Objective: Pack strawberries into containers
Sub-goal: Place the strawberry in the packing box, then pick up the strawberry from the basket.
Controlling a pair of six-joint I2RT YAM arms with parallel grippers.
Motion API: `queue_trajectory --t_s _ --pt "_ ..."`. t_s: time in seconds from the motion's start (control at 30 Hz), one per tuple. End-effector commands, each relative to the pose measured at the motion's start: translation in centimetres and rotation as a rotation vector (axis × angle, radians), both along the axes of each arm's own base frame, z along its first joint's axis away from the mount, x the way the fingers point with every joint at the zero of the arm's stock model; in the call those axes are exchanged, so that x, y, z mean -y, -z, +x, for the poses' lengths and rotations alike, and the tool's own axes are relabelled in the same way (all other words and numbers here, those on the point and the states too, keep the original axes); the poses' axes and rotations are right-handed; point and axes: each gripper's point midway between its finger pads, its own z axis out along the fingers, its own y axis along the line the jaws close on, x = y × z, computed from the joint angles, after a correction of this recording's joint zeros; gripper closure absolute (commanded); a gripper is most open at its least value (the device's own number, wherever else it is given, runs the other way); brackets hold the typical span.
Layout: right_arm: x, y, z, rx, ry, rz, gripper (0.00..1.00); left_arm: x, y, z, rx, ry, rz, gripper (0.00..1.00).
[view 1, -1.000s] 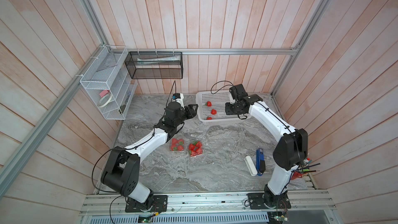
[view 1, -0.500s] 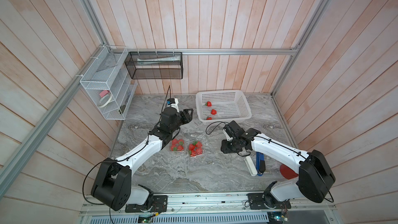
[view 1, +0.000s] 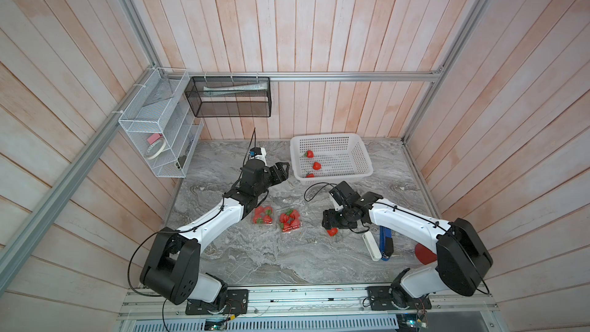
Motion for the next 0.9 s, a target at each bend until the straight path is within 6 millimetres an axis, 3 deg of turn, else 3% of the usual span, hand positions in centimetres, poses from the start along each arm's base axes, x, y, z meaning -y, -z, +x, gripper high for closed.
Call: queue_trajectory --t_s 0.0,0.17,0.3,0.43,0.6,0.77,0.87 --pt "0.7 -3.1 2.6 0.08 0.007 -0.032 0.26 0.7 -0.6 1.4 0.026 0.019 0.022 0.18" --pt "0.4 -11.0 11.7 0.324 0.066 0.131 0.37 1.9 1.0 3.7 -0.001 0.034 0.05 0.18" --pt "0.6 -12.6 17.8 0.363 0.073 0.146 0.4 3.0 2.4 5.1 -0.02 0.059 0.058 0.18" --pt "-0.3 -10.5 22.6 0.328 0.045 0.122 0.36 4.0 3.6 6.5 -0.038 0.086 0.067 0.18" --pt "-2.4 -5.5 27.4 0.245 -0.034 0.078 0.36 4.2 4.8 7.8 -0.061 0.094 0.05 0.19" --pt "-3.6 -2.3 30.8 0.221 -0.065 0.038 0.3 4.0 5.7 8.4 -0.072 0.093 0.039 0.22" --pt "-4.2 -1.0 31.6 0.215 -0.061 0.059 0.25 4.1 6.1 8.4 -0.081 0.098 0.029 0.22"
